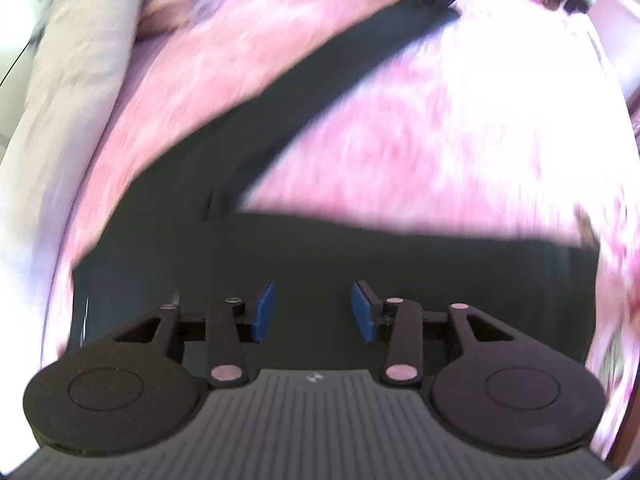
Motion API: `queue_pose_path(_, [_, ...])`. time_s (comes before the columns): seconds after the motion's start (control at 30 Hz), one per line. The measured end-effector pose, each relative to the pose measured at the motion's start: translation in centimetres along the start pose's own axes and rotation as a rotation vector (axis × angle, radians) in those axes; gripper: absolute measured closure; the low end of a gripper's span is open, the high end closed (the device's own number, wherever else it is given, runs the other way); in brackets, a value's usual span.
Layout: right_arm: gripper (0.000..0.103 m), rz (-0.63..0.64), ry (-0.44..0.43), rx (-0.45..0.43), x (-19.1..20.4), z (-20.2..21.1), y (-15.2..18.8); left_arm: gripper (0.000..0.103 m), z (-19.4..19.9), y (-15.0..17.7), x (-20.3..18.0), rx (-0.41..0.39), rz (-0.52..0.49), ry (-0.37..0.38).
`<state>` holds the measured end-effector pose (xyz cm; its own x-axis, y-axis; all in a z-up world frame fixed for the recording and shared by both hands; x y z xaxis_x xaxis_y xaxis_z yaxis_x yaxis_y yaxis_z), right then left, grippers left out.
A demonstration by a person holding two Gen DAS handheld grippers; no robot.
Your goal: Fold clothes
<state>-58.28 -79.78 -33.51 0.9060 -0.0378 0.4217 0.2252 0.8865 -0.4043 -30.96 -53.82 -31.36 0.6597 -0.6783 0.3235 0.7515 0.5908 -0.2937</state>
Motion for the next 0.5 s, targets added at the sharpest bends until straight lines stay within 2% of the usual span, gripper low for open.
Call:
queue_pose_path(0.1, [0.101, 0.037, -0.052, 0.028, 0.3, 1.8, 0.7, 0.064, -1.3, -2.8, 1.5, -0.016, -0.04, -0.009])
queue_pose_path(0.23, [0.102, 0.133, -0.049, 0.091, -0.1, 4.7, 4.2, 0.063, -3.5, -5.5, 4.5, -0.036, -0.069, -0.02])
queue_pose_path(0.33, [0.103, 0.098, -0.052, 0.124, -1.4, 5.5, 6.2, 0.063, -5.8, -7.4, 7.3, -0.046, -0.112, -0.021])
queue_pose_path(0.5, [0.103, 0.055, -0.057, 0.135, -2.4, 5.9, 7.7, 0.062, -10.7, -11.6, 10.7, -0.076, -0.196, 0.031])
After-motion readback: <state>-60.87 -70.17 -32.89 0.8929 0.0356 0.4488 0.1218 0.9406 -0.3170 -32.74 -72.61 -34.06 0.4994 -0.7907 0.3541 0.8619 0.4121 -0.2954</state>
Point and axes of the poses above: each gripper's, at about its wrist camera, not at the fingertips, and z roughly against the way its jaws point, x to its left, y to its underside, the point moved 6 cm from there along -z, roughly the way its jaws point, and after that the axes turned 4 degrees about -z, right-handed, at the moved point
